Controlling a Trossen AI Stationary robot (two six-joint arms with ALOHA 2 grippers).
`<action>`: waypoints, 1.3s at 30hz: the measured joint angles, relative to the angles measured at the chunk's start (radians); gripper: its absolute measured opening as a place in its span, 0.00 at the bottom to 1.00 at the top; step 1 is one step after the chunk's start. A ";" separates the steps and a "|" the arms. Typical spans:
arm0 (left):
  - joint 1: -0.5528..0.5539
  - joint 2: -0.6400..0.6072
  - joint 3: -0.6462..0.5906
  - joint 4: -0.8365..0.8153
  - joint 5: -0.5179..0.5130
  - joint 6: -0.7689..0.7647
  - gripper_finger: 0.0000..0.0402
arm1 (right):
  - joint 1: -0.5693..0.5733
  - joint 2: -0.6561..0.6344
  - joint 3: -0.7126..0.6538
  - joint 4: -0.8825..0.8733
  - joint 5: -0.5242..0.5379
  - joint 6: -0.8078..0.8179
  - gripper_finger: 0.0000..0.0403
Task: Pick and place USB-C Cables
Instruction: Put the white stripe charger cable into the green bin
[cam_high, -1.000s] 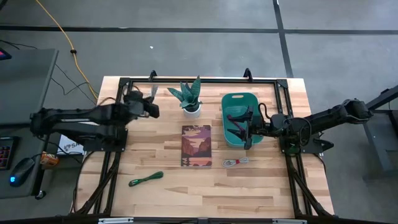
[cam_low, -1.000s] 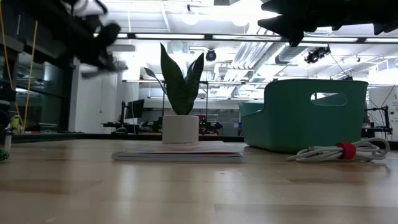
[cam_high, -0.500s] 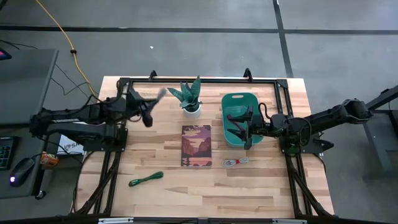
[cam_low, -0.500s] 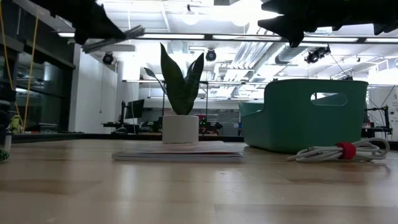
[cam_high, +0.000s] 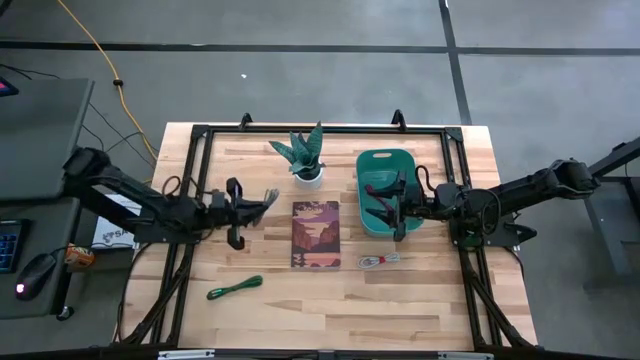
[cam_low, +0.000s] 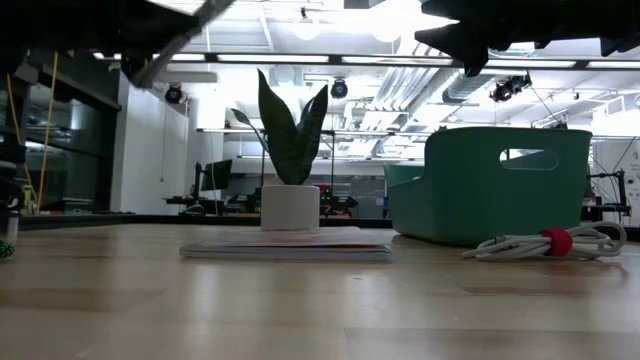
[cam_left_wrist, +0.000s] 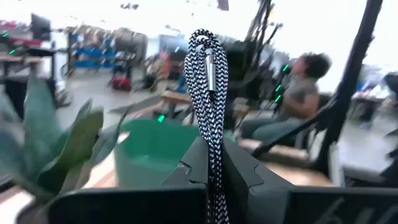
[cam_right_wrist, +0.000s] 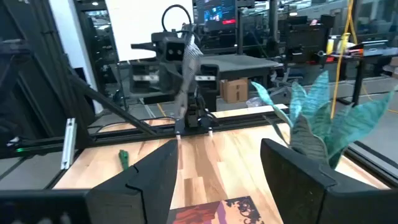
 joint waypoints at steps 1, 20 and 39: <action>-0.005 0.020 0.000 0.013 -0.016 0.000 0.00 | 0.000 0.000 0.000 0.000 -0.002 0.000 0.55; 0.073 0.390 0.180 0.152 0.128 -0.020 0.00 | -0.010 0.378 0.170 0.278 -0.106 -0.025 0.55; 0.032 0.538 0.332 0.155 0.128 0.016 0.00 | 0.001 0.647 0.446 0.296 -0.244 0.008 0.55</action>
